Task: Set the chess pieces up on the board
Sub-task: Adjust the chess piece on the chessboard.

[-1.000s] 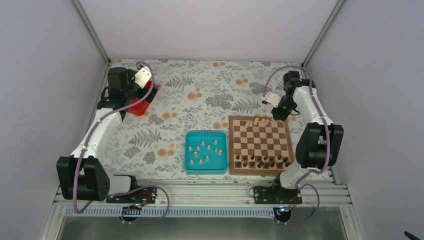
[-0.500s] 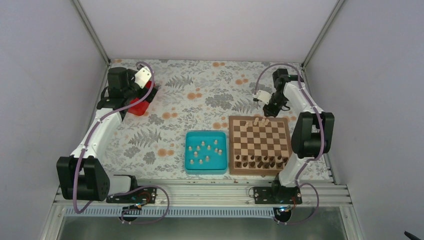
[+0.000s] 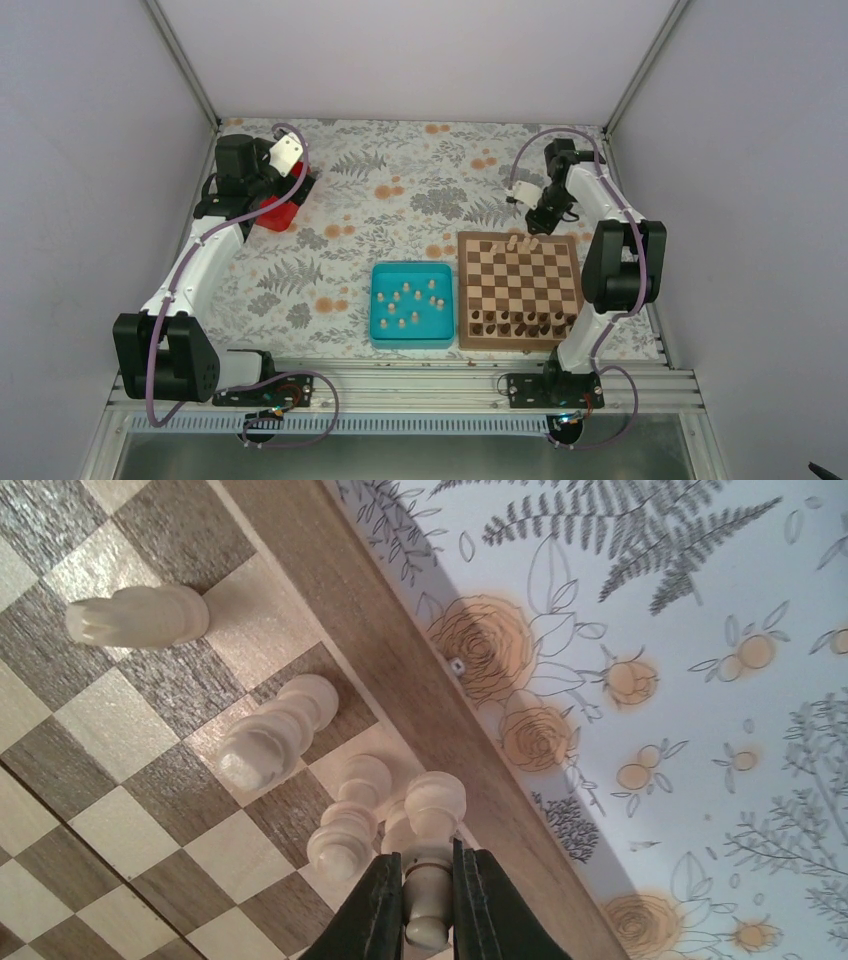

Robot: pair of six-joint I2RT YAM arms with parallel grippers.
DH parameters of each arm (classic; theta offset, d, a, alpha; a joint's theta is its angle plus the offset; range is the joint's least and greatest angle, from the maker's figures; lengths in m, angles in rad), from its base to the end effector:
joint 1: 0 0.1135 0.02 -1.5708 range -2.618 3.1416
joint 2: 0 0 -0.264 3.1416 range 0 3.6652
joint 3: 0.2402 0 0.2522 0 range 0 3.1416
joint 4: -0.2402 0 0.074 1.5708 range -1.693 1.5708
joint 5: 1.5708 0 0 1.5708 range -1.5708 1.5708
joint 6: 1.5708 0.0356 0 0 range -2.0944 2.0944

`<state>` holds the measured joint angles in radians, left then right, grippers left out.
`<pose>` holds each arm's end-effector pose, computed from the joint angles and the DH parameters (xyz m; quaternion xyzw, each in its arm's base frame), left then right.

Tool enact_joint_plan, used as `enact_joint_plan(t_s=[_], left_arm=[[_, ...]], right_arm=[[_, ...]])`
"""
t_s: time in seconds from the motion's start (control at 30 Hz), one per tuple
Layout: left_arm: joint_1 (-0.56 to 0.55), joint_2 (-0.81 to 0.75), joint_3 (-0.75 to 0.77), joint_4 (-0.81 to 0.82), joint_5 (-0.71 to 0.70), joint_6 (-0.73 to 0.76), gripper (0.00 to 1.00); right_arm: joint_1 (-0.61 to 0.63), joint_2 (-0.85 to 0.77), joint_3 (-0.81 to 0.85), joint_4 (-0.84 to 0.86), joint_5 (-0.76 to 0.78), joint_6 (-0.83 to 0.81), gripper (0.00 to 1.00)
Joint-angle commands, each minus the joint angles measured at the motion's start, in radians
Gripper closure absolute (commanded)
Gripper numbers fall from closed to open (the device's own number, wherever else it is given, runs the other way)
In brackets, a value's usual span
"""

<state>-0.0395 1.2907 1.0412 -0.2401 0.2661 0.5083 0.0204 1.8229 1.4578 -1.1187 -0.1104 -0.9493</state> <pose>0.2942 -0.0210 0.3139 0.2956 0.7997 0.0078 0.5226 0.3454 0.0110 0.2288 -0.4670 0.8814 0.0298 0.0635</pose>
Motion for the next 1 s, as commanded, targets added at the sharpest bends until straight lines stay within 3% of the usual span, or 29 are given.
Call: enact_joint_plan(t_s=[0.0,0.97], left_arm=[[0.004,-0.007,-0.003,0.021,0.004,0.001,0.00],[0.004,0.021,0.017,0.014,0.018,0.002,0.00]], right_arm=[[0.003,0.004,-0.036,0.001,0.008,0.011,0.90],[-0.064,-0.014,-0.106,-0.003,0.093,0.029,0.90]])
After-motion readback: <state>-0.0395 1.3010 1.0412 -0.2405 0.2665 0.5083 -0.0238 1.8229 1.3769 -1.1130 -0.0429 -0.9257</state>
